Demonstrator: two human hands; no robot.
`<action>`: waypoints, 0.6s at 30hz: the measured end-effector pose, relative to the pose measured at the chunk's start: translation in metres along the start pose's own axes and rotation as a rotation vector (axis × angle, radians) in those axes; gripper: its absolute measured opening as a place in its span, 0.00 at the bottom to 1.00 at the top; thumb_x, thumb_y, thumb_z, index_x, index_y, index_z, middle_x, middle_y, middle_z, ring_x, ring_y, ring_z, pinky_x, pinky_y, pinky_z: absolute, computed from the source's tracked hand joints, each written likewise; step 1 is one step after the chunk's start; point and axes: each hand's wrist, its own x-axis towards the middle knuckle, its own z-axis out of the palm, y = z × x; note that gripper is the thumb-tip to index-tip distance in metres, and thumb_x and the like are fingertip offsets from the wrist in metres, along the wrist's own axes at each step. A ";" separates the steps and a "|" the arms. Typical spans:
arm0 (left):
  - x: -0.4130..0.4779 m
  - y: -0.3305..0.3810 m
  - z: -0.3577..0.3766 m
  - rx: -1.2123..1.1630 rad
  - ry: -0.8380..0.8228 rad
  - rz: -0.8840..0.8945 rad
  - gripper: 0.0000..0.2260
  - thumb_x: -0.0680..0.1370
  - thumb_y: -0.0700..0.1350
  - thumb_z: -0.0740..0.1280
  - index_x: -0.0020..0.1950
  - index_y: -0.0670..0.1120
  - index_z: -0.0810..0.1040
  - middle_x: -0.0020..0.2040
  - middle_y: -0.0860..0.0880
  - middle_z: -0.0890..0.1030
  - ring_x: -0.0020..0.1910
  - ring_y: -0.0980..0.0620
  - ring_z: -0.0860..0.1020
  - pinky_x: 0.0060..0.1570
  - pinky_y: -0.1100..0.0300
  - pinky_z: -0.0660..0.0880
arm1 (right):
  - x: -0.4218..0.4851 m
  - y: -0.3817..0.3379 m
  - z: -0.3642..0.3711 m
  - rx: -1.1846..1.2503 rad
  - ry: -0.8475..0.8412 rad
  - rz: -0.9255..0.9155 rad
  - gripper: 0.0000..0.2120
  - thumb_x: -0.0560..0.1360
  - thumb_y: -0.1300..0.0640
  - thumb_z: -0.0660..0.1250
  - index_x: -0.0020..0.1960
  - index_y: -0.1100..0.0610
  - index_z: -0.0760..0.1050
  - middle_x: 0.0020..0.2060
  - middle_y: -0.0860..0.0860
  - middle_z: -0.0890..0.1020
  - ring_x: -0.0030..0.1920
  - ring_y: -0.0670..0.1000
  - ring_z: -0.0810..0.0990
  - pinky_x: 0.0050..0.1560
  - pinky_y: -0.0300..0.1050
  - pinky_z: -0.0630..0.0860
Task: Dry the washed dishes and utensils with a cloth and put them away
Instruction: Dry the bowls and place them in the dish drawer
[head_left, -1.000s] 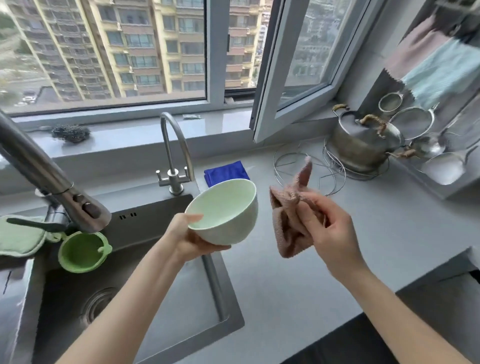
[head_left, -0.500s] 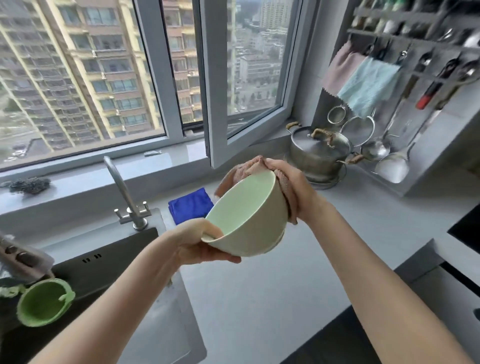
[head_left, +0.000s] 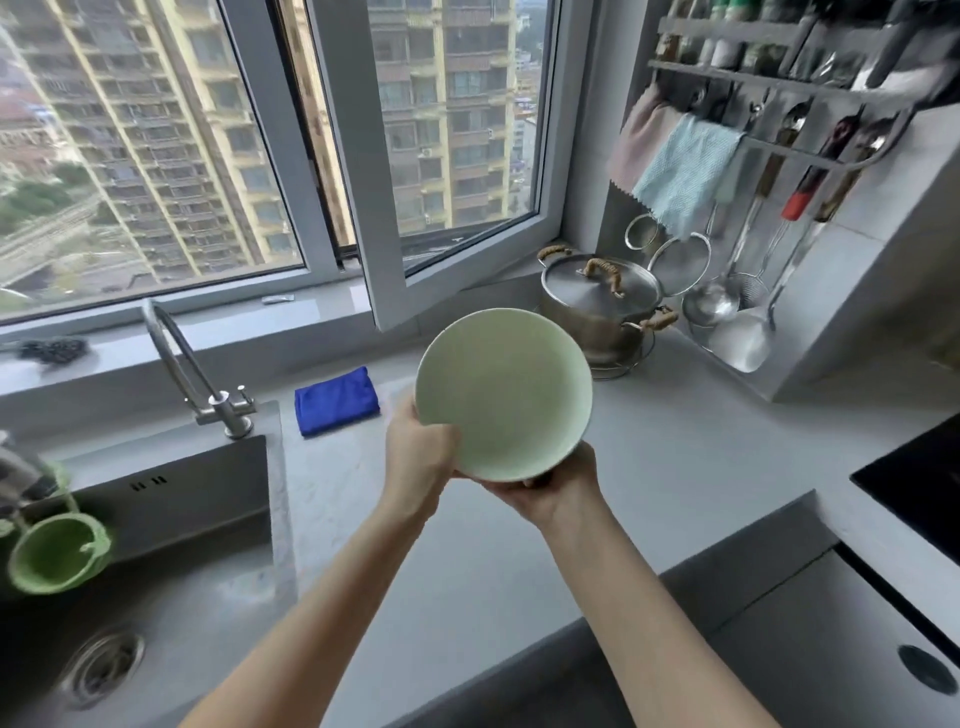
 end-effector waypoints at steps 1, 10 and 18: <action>-0.008 -0.003 0.003 0.021 0.015 0.045 0.21 0.59 0.34 0.57 0.46 0.52 0.76 0.42 0.53 0.80 0.40 0.53 0.80 0.31 0.58 0.78 | -0.006 -0.002 -0.006 -0.012 0.007 -0.037 0.16 0.75 0.56 0.55 0.51 0.59 0.79 0.40 0.62 0.83 0.45 0.62 0.83 0.63 0.71 0.66; -0.052 -0.019 -0.007 0.241 -0.034 0.034 0.25 0.64 0.31 0.54 0.56 0.49 0.74 0.50 0.46 0.79 0.45 0.44 0.80 0.30 0.43 0.80 | -0.071 0.009 -0.053 -0.729 0.044 -0.557 0.34 0.69 0.61 0.68 0.70 0.39 0.63 0.65 0.46 0.73 0.63 0.53 0.74 0.58 0.57 0.76; -0.110 -0.009 -0.068 0.743 -0.437 -0.044 0.21 0.67 0.30 0.51 0.53 0.44 0.74 0.42 0.41 0.81 0.34 0.35 0.82 0.34 0.41 0.80 | -0.104 0.029 -0.065 -1.699 0.182 -0.766 0.40 0.66 0.66 0.73 0.73 0.45 0.63 0.60 0.52 0.80 0.60 0.54 0.77 0.55 0.37 0.69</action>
